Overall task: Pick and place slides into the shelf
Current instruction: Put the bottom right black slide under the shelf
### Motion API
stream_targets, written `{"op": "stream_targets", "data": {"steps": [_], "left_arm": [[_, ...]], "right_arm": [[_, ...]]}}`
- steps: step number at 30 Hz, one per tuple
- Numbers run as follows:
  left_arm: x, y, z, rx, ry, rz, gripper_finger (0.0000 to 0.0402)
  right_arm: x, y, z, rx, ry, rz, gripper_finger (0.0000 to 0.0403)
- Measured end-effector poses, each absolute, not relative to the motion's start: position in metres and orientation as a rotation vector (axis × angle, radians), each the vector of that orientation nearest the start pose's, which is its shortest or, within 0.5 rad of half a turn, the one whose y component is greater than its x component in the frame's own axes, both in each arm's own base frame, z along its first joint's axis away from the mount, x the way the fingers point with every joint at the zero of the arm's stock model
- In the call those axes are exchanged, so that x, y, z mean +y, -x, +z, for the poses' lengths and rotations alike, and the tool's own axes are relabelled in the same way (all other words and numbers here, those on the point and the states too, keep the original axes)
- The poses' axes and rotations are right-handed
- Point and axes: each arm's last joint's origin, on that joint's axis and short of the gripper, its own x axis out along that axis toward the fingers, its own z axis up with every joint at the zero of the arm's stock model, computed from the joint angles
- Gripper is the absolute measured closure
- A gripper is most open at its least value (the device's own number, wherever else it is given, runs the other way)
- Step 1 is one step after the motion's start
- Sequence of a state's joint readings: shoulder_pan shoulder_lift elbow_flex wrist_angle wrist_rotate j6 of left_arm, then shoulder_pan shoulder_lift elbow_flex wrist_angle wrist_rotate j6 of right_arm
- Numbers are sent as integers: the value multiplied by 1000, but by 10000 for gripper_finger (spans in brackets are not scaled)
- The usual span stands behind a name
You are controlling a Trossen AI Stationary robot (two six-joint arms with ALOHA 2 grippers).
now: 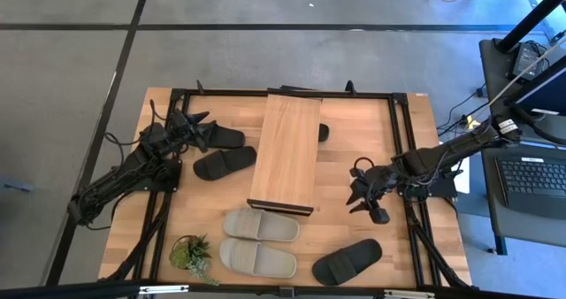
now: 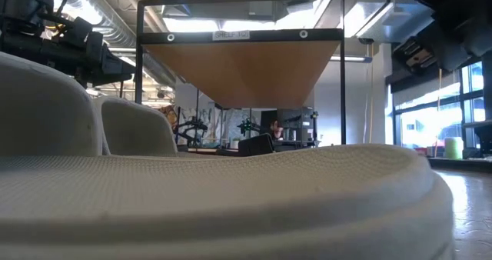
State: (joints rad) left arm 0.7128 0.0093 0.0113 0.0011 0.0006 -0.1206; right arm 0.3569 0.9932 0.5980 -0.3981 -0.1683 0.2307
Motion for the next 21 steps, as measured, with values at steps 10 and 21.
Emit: {"op": "stream_targets", "data": {"steps": [10,21], "left_arm": [[64,-74,167,-46,114,711,194],[64,-74,167,-46,114,712,194]], "right_arm": [[90,-173,218,844,-121,463,146],[145,-170,196,866,-61,534,146]]}}
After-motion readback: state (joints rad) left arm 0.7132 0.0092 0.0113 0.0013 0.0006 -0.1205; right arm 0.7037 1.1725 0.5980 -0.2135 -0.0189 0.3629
